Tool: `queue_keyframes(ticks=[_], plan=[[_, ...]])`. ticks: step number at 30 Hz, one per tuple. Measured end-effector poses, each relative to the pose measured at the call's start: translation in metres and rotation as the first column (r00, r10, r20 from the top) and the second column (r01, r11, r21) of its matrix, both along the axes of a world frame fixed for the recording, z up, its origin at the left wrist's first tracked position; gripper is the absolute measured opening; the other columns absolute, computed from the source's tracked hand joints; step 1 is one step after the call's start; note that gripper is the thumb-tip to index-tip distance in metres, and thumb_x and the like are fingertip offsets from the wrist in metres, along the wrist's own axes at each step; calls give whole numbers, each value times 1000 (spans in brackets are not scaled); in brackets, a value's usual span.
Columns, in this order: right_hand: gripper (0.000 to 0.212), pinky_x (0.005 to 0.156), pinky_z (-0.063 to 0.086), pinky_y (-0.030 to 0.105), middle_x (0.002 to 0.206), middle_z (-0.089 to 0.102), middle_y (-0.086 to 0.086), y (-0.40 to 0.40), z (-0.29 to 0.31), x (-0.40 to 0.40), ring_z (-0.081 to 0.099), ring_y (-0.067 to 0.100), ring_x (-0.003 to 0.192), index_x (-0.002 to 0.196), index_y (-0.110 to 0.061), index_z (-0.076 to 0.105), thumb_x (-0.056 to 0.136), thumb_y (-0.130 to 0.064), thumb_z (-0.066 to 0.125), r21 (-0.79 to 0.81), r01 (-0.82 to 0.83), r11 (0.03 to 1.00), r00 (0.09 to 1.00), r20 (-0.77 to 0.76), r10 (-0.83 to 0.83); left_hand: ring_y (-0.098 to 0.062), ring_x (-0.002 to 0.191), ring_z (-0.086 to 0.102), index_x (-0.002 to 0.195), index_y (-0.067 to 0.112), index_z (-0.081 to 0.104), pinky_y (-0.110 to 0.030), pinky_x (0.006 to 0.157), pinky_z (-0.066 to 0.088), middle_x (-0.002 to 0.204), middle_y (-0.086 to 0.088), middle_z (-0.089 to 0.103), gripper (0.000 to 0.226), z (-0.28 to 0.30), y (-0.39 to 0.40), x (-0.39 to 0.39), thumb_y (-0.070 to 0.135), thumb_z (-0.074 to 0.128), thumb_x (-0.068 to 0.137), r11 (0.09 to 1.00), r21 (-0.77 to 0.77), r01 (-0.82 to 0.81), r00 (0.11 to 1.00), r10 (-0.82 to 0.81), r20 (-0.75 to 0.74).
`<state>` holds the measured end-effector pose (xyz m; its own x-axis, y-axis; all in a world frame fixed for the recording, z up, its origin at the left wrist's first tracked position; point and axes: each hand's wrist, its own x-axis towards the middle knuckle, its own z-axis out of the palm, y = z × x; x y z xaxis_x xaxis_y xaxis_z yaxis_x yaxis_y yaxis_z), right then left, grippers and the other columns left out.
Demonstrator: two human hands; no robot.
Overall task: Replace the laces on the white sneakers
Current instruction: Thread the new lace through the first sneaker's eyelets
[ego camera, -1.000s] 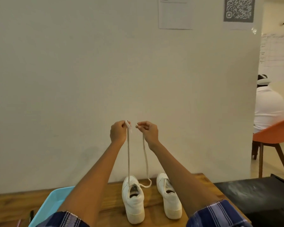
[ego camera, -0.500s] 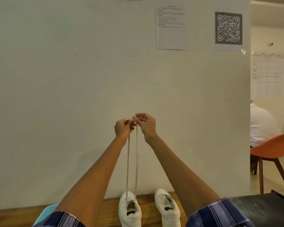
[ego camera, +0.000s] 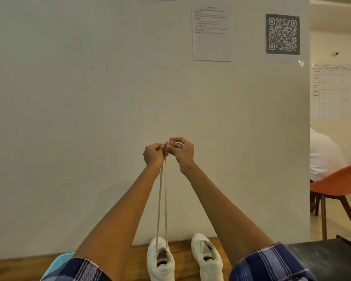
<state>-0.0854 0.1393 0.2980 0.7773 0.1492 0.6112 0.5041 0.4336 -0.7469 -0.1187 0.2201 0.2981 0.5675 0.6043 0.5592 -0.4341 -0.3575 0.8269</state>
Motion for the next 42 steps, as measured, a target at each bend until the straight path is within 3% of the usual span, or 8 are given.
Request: queue_keyframes(ticks=[7,12,15,20,27,31,36,42], plan=[[32,68,57,21,81,66,10,-5,3,3,68,20,73,102,-6,55,78,7,70,-38,62,997,997,39,-61,-21,79,60,98,1,70,-32,78,55,86,-7,65,16,3,-4,1,9,58,92,998,-62,-9,1000,10,18],[42,78,57,30,84,66,11,-1,1,8,68,24,82,108,-11,51,76,4,73,-31,84,996,996,44,-83,-23,87,64,106,2,68,-35,86,55,98,-10,68,19,3,-2,3,9,63,89,997,-72,-27,999,29,20],[48,76,56,30,83,62,8,-1,1,9,65,20,78,112,-14,47,76,3,73,-42,97,994,994,46,-95,-22,83,64,109,3,63,-33,82,56,92,-8,64,26,3,2,2,7,69,84,989,-148,-16,999,22,35],[46,66,52,16,82,62,6,-1,1,7,62,16,75,112,-12,45,78,6,69,-50,78,996,996,52,-75,-17,68,60,96,-2,67,-29,73,57,74,-3,63,11,1,6,4,2,65,86,979,-202,30,999,-21,45],[46,69,53,18,79,65,4,2,0,8,64,15,74,113,-10,45,78,6,70,-32,93,995,994,56,-91,-20,79,62,92,4,64,-22,66,54,82,-6,63,4,5,5,2,5,61,89,963,-236,126,992,-127,9],[48,70,55,22,79,65,4,2,0,9,65,15,71,112,-11,44,76,6,71,-30,106,994,993,53,-105,-21,69,64,91,1,64,-24,65,56,78,-9,64,5,6,4,1,4,62,89,955,-251,158,986,-165,-7],[46,64,52,13,81,67,5,-1,0,7,65,10,69,113,-11,45,77,8,68,-60,179,982,980,95,-173,-20,67,64,87,1,65,-26,66,57,77,-10,64,1,9,3,0,2,64,86,963,-230,137,989,-146,-20],[42,73,51,14,84,71,4,-2,2,8,66,11,75,115,-8,48,80,6,66,-119,273,955,952,177,-250,-18,64,64,85,1,65,-20,59,54,77,-10,64,2,9,0,1,3,66,86,982,-177,70,997,-74,-14]])
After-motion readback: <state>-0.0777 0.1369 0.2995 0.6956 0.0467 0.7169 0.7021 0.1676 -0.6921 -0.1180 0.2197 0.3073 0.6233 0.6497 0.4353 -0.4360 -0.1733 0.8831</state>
